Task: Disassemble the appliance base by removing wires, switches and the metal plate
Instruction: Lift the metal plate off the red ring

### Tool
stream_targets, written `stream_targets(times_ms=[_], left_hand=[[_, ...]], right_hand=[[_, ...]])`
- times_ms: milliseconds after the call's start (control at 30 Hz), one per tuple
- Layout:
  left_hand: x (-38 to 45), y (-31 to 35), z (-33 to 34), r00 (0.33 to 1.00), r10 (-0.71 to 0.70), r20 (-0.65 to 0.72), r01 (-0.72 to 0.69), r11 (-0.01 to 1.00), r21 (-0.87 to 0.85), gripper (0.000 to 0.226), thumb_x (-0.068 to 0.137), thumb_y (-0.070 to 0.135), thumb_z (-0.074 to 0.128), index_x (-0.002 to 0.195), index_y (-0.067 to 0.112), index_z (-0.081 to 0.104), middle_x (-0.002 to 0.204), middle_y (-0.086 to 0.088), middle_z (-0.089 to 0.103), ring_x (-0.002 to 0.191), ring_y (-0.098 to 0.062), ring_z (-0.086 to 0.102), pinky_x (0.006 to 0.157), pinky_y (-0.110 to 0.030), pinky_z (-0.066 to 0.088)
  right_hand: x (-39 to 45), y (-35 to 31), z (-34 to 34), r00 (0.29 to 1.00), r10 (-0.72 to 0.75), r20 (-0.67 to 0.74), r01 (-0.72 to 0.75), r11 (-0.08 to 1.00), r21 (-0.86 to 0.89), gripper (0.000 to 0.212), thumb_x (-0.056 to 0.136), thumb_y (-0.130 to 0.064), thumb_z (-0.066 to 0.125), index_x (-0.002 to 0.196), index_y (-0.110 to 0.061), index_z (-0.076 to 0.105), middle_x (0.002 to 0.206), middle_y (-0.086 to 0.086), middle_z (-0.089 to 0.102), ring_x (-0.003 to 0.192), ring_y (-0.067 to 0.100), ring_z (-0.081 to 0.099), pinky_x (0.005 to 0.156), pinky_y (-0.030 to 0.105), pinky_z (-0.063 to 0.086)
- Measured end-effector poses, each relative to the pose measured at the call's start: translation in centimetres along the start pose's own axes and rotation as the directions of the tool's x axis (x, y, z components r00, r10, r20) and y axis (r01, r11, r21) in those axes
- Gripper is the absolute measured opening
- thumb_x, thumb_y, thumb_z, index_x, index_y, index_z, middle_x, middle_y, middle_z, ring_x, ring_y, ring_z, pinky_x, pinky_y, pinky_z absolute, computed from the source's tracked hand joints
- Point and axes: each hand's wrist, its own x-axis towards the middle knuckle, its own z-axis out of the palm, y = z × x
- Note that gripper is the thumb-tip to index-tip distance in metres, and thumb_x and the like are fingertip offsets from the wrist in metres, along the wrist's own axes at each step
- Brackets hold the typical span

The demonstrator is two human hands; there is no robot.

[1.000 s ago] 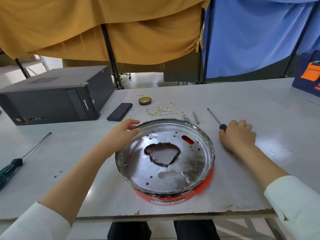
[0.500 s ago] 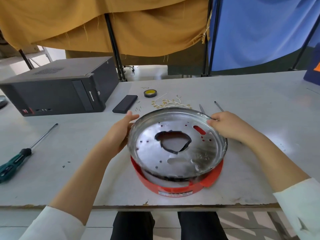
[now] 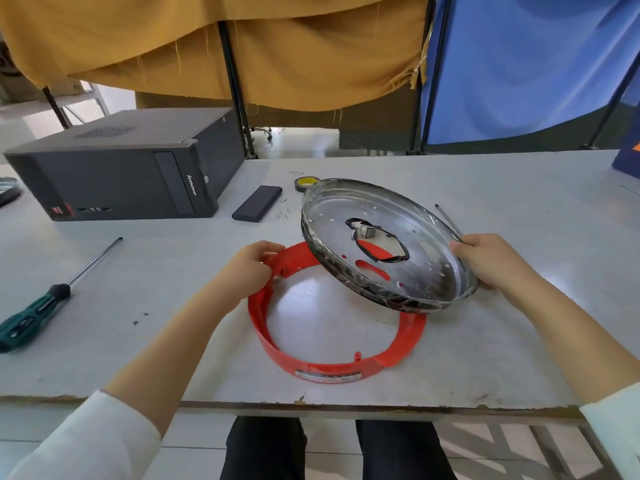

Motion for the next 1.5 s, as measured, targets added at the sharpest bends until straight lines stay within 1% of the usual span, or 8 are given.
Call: stream_targets(times_ms=[133,333,467,633,900,1033,1233,1500], left_hand=[[1.5,-1.4,-4.2,0.994,0.088,-0.066,-0.064,0.951,0.304,0.035,0.090,0.000,0.048,0.118,0.019,0.061,0.122,-0.002,0.062,0.095,-0.025,0.063,0.086,-0.035,0.050],[2.6,-3.4,-8.7,0.987,0.125,-0.097,-0.070,0.897,0.437,0.037,0.091,0.000,0.049,0.118,0.022,0.062,0.120,-0.001,0.064,0.097,-0.021,0.058,0.079,-0.028,0.043],[3.0,-4.4,-10.0,0.982,0.127,-0.140,-0.054,0.899,0.435,0.046,0.088,-0.009,0.043,0.119,0.018,0.062,0.123,-0.005,0.063,0.101,-0.024,0.058,0.081,-0.029,0.044],[3.3,-4.9,-10.0,0.975,0.131,-0.182,-0.062,0.937,0.343,0.045,0.086,-0.012,0.043,0.113,0.017,0.064,0.114,-0.007,0.066,0.093,-0.020,0.058,0.076,-0.029,0.046],[3.8,-5.2,-9.7,0.970,0.151,-0.191,-0.069,0.923,0.378,0.045,0.088,-0.010,0.042,0.114,0.019,0.064,0.117,-0.005,0.064,0.097,-0.017,0.053,0.081,-0.029,0.045],[4.1,-5.0,-9.5,0.969,0.147,-0.199,-0.063,0.924,0.377,0.048,0.086,-0.011,0.041,0.114,0.020,0.065,0.117,-0.004,0.065,0.097,-0.017,0.053,0.079,-0.028,0.044],[4.9,-4.8,-8.9,0.970,0.132,-0.206,-0.053,0.936,0.349,0.048,0.085,-0.013,0.042,0.113,0.018,0.065,0.118,-0.006,0.065,0.101,-0.019,0.055,0.082,-0.028,0.044],[5.8,-3.8,-7.7,0.970,0.131,-0.207,-0.056,0.940,0.337,0.041,0.088,-0.008,0.043,0.112,0.017,0.065,0.116,-0.005,0.065,0.091,-0.019,0.055,0.073,-0.027,0.041]], right_hand=[[0.2,-0.1,-1.0,0.999,-0.031,0.034,0.034,0.995,-0.090,0.031,0.093,-0.021,0.053,0.064,-0.010,0.048,0.048,0.002,0.040,0.039,0.016,0.036,0.042,0.019,0.029],[0.7,-0.2,-2.2,0.993,-0.026,0.114,0.048,0.981,-0.188,0.032,0.096,-0.021,0.050,0.067,-0.009,0.052,0.045,0.001,0.039,0.038,0.017,0.036,0.041,0.019,0.031],[1.1,0.4,-2.7,0.992,-0.017,0.123,0.054,0.951,-0.305,0.030,0.096,-0.020,0.050,0.076,0.000,0.058,0.050,0.004,0.044,0.032,0.010,0.038,0.033,0.016,0.029],[1.7,1.2,-2.9,0.986,-0.087,0.143,0.145,0.869,-0.472,0.029,0.097,-0.029,0.049,0.082,-0.007,0.061,0.073,0.012,0.063,0.064,0.020,0.055,0.059,0.028,0.037],[2.1,0.9,-1.1,0.988,-0.085,0.131,0.154,0.655,-0.739,0.024,0.096,-0.041,0.044,0.080,-0.025,0.050,0.085,-0.001,0.056,0.084,0.022,0.054,0.063,0.029,0.036],[2.2,0.5,-0.7,0.985,-0.161,0.057,0.132,0.506,-0.852,0.020,0.092,-0.039,0.044,0.090,-0.024,0.055,0.086,-0.004,0.054,0.081,0.021,0.054,0.060,0.027,0.034],[2.5,0.3,-1.2,0.977,-0.213,0.030,0.108,0.366,-0.925,0.017,0.088,-0.035,0.046,0.080,-0.024,0.055,0.075,-0.006,0.050,0.077,0.020,0.055,0.050,0.022,0.026],[3.0,1.3,-1.7,0.980,-0.199,-0.008,0.095,0.501,-0.860,0.019,0.088,-0.030,0.048,0.073,-0.020,0.054,0.072,-0.007,0.052,0.073,0.019,0.054,0.053,0.023,0.031]])
